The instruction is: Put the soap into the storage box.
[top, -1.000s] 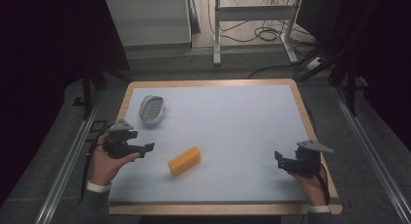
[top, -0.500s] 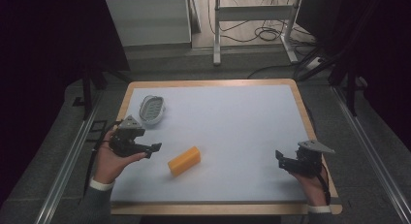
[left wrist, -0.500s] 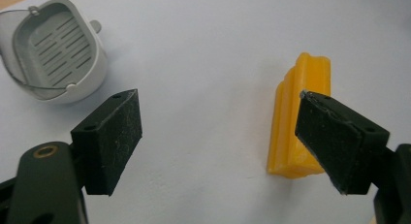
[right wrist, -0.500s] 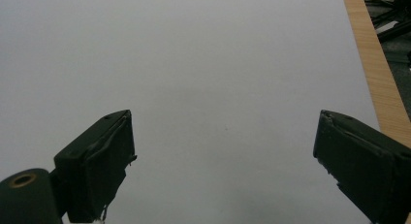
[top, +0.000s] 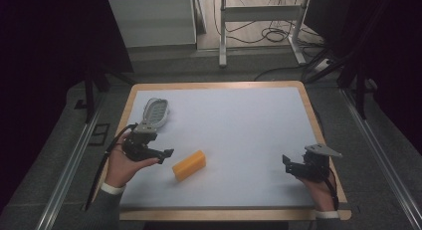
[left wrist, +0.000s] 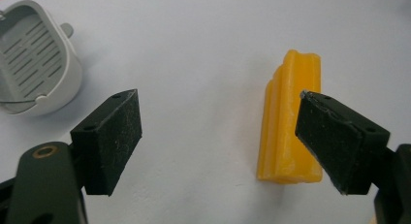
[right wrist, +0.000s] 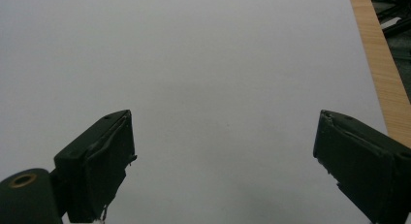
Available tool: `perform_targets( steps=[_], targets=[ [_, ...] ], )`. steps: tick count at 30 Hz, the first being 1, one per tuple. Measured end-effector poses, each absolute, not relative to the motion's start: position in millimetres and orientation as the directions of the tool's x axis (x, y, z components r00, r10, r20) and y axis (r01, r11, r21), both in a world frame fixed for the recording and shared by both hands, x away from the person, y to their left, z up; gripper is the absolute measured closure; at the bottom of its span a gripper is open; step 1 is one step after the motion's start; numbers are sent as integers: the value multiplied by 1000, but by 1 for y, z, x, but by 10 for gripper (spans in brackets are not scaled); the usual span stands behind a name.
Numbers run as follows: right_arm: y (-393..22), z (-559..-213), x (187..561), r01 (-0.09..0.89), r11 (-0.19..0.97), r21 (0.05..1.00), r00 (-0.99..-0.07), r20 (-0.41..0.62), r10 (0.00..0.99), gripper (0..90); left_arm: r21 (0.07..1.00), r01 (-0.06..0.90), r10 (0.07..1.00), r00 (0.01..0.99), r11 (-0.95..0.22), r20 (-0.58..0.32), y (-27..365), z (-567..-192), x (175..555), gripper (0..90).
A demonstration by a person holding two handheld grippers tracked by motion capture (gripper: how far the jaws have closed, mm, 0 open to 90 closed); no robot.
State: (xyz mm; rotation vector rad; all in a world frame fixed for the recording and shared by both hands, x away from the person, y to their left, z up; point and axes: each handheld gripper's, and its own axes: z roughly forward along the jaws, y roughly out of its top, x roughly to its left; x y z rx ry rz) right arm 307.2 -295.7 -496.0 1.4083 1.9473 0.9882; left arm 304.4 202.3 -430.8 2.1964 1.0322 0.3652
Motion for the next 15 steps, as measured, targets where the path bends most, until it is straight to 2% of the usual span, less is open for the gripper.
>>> perform_targets(
  steps=[15],
  targets=[
    [-296, -499, 308, 563, 190, 804, -309, -8, 951, 76, 661, 558, 727, 686, -502, -26, 174, -441, 306, 171]
  ],
)
